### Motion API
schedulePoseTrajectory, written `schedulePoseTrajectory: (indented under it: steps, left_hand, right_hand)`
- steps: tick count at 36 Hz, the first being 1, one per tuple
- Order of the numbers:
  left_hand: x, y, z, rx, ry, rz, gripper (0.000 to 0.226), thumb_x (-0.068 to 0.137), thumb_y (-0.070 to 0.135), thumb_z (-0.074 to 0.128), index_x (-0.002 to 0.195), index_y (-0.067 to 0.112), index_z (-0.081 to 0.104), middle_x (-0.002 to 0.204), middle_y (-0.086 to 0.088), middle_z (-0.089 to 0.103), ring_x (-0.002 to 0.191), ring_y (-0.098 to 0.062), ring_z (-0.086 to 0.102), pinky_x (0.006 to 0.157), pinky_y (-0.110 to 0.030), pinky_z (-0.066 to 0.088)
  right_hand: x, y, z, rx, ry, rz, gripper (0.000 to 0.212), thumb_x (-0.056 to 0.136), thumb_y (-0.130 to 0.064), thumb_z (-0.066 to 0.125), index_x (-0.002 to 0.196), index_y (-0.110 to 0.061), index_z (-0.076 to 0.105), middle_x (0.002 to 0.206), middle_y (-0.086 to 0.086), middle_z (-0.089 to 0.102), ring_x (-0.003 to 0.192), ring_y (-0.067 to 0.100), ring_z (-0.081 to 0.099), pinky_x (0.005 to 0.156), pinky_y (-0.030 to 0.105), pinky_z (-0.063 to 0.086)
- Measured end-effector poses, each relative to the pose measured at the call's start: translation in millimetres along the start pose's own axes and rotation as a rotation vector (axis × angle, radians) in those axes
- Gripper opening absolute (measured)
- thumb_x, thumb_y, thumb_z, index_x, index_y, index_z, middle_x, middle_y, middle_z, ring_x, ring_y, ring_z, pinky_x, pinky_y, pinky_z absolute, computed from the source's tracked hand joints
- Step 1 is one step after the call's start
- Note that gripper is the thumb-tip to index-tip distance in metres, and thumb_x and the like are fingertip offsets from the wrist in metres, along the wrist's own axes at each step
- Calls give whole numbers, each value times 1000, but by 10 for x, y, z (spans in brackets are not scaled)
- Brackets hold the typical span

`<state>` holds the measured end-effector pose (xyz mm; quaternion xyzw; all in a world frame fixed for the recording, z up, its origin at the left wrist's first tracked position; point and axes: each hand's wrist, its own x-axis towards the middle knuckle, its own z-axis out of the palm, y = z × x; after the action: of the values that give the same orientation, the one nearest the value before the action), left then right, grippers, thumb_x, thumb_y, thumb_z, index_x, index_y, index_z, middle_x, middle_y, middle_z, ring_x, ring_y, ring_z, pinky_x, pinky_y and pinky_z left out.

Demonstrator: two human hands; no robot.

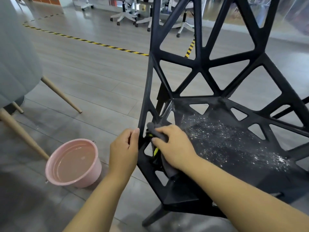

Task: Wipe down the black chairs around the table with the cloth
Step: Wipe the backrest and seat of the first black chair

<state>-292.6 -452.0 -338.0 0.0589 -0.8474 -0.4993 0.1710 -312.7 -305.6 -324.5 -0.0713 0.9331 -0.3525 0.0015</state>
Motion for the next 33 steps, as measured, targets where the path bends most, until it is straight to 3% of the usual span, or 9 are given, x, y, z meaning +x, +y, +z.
schedulePoseTrajectory:
  steps: [5, 8, 11, 13, 17, 20, 23, 28, 33]
  left_hand:
    - [21, -5, 8, -40, -5, 6, 38, 97, 26, 46, 70, 0, 50, 68, -17, 52, 64, -23, 45, 58, -32, 36]
    - [26, -19, 7, -24, -17, 27, 39, 97, 27, 45, 66, 3, 45, 60, -13, 43, 54, -14, 36, 51, -27, 30]
    - [31, -38, 6, 4, -28, 54, 40, 97, 27, 43, 62, 10, 40, 56, -2, 38, 53, -9, 32, 50, -23, 27]
    - [31, -47, 9, 10, -29, 66, 39, 98, 26, 43, 65, 7, 44, 58, -7, 42, 54, -11, 35, 50, -23, 27]
    - [31, -46, 18, 15, -23, 83, 36, 99, 23, 42, 65, 10, 45, 58, -2, 43, 54, -8, 36, 51, -21, 28]
    - [37, -67, 10, 9, -32, 95, 35, 99, 22, 42, 67, 10, 47, 60, -3, 47, 56, -12, 40, 52, -24, 31]
    - [53, -78, -8, -4, -47, 70, 35, 99, 21, 42, 67, 10, 49, 60, -3, 49, 57, -13, 43, 54, -25, 35]
    - [65, -46, -52, -85, -75, -19, 36, 99, 19, 43, 65, 11, 49, 59, 1, 48, 55, -5, 40, 52, -18, 34]
    - [52, -28, -83, -93, -71, -38, 39, 98, 26, 45, 66, 3, 46, 61, -9, 43, 56, -9, 37, 52, -25, 33]
  right_hand:
    - [-159, -33, -37, 92, -18, -120, 26, 87, -28, 64, 112, -28, 67, 102, -6, 57, 106, 12, 51, 92, 29, 40]
    - [52, -15, -89, 113, 107, -120, 25, 87, -24, 65, 111, -24, 68, 105, -4, 60, 105, 13, 52, 93, 30, 40]
    - [359, -101, -117, 151, 228, -134, 33, 90, -23, 62, 122, -17, 63, 113, -1, 55, 107, 7, 48, 96, 22, 36]
    - [523, -199, -132, 178, 248, -132, 37, 92, -24, 60, 128, -16, 59, 114, -4, 49, 105, 4, 44, 95, 19, 34]
    - [556, -261, -74, 141, 251, -149, 39, 93, -24, 57, 132, -17, 55, 114, -4, 45, 104, 7, 47, 96, 31, 40]
    - [304, -158, 10, 67, 210, -230, 39, 91, -24, 61, 128, -13, 59, 118, 1, 49, 104, 13, 51, 91, 40, 46]
    - [-52, -48, 79, -75, 118, -385, 40, 86, -32, 53, 120, -15, 62, 113, 5, 55, 93, 27, 59, 74, 44, 54]
    - [-259, -57, -37, -278, -59, -631, 38, 82, -30, 47, 110, -13, 65, 106, 9, 58, 74, 29, 57, 51, 39, 52]
    - [-224, 8, -170, -275, -187, -691, 40, 82, -33, 48, 112, -17, 68, 107, 6, 60, 78, 28, 61, 58, 36, 54]
